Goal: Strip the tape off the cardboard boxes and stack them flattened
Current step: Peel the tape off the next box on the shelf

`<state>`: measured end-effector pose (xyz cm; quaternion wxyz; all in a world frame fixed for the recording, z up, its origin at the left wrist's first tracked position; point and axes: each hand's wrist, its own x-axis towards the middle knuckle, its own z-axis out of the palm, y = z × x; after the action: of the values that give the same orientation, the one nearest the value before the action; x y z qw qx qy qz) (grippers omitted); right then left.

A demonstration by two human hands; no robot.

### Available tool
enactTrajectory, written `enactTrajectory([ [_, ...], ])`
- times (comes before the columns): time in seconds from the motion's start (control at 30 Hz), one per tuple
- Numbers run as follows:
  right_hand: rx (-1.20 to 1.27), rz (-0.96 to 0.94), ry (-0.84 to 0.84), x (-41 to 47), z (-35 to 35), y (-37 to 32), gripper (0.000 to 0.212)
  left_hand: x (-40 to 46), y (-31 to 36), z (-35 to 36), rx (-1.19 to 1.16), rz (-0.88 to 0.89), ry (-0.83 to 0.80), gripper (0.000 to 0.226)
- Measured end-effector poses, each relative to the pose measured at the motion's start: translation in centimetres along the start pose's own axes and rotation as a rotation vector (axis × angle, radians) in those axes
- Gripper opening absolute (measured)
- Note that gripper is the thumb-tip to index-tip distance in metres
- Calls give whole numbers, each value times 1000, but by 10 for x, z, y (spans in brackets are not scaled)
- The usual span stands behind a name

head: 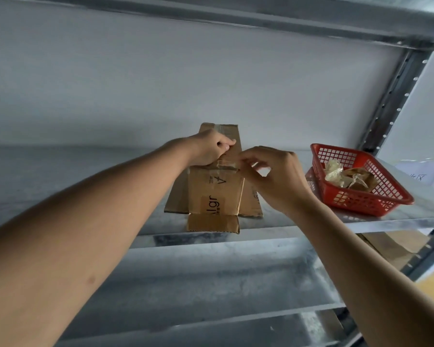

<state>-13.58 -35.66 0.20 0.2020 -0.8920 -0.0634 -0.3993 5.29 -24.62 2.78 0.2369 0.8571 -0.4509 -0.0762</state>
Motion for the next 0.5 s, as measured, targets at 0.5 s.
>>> enactTrajectory([
  [0.5,-249,278,-28,6,3,-20,7,-14,20,-10,111,-69,-69,48],
])
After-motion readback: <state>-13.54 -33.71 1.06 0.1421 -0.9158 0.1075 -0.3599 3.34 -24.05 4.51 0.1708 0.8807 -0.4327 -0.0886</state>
